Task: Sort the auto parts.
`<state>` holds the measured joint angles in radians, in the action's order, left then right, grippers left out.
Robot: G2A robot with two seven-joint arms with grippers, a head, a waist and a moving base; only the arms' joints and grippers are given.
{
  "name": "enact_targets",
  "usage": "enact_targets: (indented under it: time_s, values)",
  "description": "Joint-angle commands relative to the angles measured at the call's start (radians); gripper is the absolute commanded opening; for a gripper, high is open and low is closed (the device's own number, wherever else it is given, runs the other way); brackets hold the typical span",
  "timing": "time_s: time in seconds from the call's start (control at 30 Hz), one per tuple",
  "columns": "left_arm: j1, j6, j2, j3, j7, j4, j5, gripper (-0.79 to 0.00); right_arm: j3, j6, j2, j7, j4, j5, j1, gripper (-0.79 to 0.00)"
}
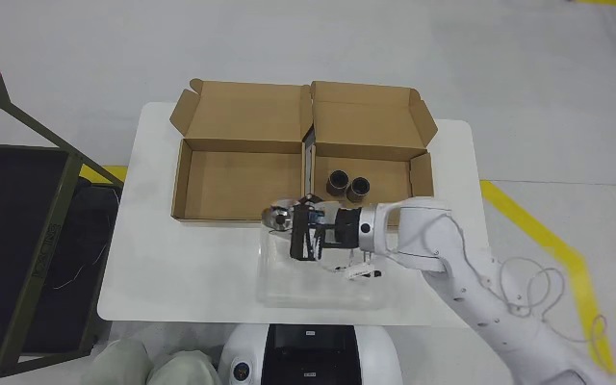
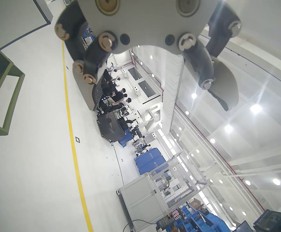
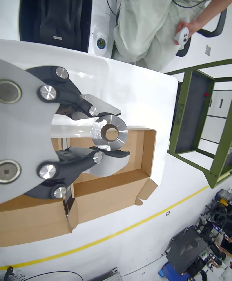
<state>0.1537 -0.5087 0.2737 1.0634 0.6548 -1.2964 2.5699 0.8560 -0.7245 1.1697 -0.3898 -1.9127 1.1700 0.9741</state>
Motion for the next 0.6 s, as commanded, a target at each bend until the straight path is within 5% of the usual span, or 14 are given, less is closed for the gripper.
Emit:
enact_targets:
  time_s: [0.0,0.57]
  values:
    - [0.000,0.000,0.000,0.000,0.000,0.000,0.000,0.000,0.017,0.020,0.002,0.019,-0.006,-0.022,-0.010,-0.785]
    - [0.000,0.000,0.000,0.000,0.000,0.000,0.000,0.000,0.199,0.107,-0.006,0.179,-0.100,-0.073,0.005,-0.785]
